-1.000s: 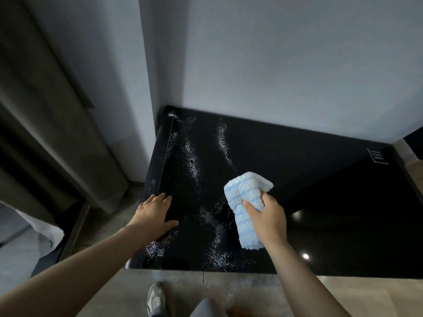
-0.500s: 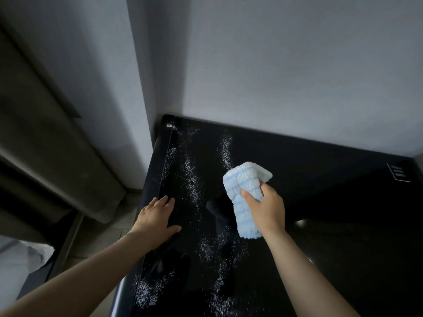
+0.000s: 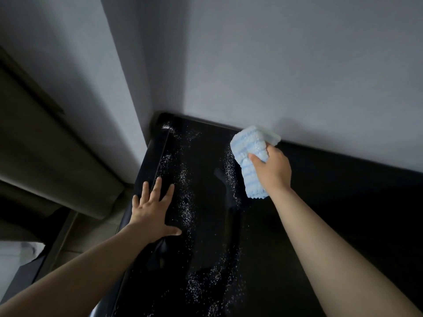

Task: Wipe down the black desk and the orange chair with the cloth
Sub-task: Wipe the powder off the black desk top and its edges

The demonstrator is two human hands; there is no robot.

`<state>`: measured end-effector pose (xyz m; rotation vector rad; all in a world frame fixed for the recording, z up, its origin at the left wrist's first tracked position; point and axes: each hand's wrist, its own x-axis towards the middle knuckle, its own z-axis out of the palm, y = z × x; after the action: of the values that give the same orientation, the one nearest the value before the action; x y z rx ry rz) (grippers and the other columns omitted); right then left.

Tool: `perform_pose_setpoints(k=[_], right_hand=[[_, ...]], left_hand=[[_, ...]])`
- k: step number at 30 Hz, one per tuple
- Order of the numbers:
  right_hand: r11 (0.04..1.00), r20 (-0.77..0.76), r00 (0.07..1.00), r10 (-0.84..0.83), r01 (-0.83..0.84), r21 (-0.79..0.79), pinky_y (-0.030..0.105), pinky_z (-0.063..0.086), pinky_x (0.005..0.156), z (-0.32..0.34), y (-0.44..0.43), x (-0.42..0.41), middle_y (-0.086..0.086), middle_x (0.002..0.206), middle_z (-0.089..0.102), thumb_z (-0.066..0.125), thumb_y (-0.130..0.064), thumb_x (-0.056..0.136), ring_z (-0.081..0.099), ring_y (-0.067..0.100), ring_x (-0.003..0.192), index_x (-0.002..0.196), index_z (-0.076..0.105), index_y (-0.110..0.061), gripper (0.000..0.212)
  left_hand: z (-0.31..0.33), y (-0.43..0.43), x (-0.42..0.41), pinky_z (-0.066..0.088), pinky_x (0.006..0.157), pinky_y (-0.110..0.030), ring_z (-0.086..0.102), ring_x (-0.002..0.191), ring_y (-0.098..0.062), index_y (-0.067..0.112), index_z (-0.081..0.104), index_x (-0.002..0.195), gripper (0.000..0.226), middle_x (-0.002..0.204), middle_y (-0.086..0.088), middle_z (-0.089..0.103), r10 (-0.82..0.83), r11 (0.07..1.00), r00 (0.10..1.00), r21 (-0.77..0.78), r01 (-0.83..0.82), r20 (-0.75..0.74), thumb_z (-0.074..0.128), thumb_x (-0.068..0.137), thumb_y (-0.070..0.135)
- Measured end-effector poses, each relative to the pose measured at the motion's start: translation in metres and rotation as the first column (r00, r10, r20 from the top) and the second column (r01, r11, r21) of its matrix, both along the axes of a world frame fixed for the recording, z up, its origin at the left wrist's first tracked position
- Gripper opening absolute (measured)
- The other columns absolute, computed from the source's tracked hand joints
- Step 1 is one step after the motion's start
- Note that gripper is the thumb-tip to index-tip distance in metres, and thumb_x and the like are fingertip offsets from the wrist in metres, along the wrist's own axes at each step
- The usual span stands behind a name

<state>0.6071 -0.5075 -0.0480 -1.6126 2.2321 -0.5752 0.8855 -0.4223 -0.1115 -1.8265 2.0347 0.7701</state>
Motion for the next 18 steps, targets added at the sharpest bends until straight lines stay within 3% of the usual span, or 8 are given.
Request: perform_pose_setpoints(k=[4,14,18], right_hand=[[1.000,-0.051,0.998,0.030,-0.029,0.010,0.029,0.040,0.075,-0.009,-0.040,-0.007,0.007,0.112,0.064,0.062,-0.036,0.091,0.059,0.027,0.104,0.113,0.061,-0.012,0.033],[0.997,-0.146,0.988,0.049,-0.040,0.067,0.032,0.040,0.074,-0.043,-0.100,-0.022,0.009,0.115,0.065,0.059,-0.037,0.092,0.059,0.033,0.108,0.116,0.059,-0.017,0.032],[0.992,-0.154,0.985,0.084,-0.068,0.108,0.038,0.045,0.084,-0.057,-0.110,-0.024,0.009,0.128,0.058,0.057,-0.038,0.093,0.056,0.033,0.115,0.138,0.045,-0.019,0.050]], left_hand=[[-0.011,-0.002,-0.001,0.000,0.115,-0.058,-0.027,0.141,-0.037,0.031,-0.013,0.151,0.130,0.153,-0.005,-0.036,-0.001,1.000,1.000,0.021,0.001,0.020,0.073,0.061,0.069],[-0.012,-0.007,-0.007,0.002,0.114,-0.059,-0.026,0.141,-0.038,0.032,-0.012,0.151,0.132,0.153,-0.004,-0.034,0.026,0.998,0.998,0.055,-0.030,0.059,0.077,0.058,0.065],[-0.009,-0.010,-0.012,0.005,0.114,-0.060,-0.024,0.142,-0.040,0.031,-0.013,0.151,0.133,0.154,-0.006,-0.032,0.037,0.996,0.995,0.076,-0.044,0.094,0.079,0.058,0.062]])
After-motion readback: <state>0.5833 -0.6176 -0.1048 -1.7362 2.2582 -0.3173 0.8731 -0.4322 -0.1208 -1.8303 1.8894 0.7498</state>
